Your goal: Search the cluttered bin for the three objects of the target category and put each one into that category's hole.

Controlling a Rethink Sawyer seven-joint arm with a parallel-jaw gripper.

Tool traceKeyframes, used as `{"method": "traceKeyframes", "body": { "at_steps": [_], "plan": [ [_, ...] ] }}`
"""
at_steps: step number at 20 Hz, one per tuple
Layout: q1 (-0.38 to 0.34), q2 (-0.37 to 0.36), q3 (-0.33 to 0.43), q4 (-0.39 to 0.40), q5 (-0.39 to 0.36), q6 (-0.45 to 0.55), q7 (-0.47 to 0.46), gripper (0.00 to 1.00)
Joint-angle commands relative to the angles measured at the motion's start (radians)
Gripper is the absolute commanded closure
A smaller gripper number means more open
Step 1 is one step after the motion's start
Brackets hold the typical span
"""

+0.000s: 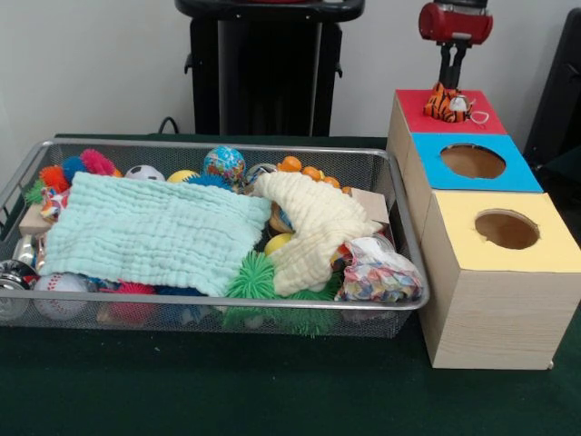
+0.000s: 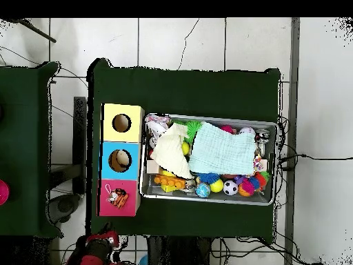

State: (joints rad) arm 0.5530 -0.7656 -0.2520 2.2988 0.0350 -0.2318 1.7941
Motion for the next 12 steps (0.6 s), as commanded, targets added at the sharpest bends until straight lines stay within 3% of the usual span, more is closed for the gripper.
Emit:
{"method": "traceKeyframes", "body": {
  "at_steps": [1,12],
  "plan": [
    [-0.007,-0.07,0.053,-0.018,0.057,0.107,0.194,1.0],
    [-0.017,-0.08,0.056,-0.027,0.055,0.121,0.186,1.0]
  ]
}}
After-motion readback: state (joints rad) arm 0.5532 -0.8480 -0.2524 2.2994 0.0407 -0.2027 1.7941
